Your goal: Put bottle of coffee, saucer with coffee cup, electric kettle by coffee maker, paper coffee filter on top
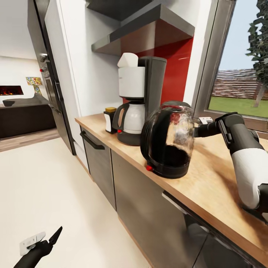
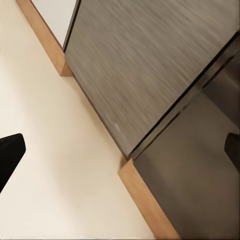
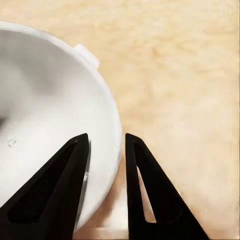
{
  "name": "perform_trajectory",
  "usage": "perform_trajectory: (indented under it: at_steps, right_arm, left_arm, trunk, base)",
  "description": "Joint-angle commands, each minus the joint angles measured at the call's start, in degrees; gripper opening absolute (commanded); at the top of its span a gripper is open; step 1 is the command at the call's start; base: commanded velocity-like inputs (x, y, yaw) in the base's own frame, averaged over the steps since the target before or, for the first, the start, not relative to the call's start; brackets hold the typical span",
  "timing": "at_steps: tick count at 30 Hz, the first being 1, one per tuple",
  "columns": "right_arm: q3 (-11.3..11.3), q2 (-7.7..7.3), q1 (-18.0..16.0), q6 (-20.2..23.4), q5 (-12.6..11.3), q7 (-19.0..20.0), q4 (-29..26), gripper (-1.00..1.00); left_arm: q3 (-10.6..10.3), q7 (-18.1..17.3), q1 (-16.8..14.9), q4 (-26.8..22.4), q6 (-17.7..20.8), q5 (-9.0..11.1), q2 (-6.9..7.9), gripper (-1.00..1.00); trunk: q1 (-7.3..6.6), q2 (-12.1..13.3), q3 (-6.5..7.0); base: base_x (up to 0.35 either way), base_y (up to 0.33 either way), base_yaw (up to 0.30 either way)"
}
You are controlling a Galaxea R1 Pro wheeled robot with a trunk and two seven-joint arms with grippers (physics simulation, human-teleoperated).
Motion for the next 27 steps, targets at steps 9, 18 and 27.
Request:
perform_trajectory:
  at_steps: [9,18,27]
  right_arm:
    - [-0.3,-0.13,-0.1,0.2,0.5,0.7,-0.4,-1.0]
    - [-0.5,-1.63,-0.1,0.3,0.7,0.7,-2.5,-1.0]
    - [-0.6,-3.65,-0.1,0.7,0.8,0.7,-6.9,-1.0]
  left_arm:
    - [0.0,-0.2,0.0,0.0,0.0,0.4,0.02,1.0]
    - [0.0,-0.2,0.0,0.3,0.0,0.4,0.03,1.0]
    - [0.0,-0.3,0.0,1.4,-0.1,0.4,0.09,1.0]
  trunk:
    - [-0.03,0.0,-0.04]
    - [-0.03,0.0,-0.04]
    - [-0.03,0.0,-0.04]
  base:
    - [-0.089,-0.025,0.0]
    - [-0.099,-0.033,0.0]
    - [-0.013,-0.006,0.0]
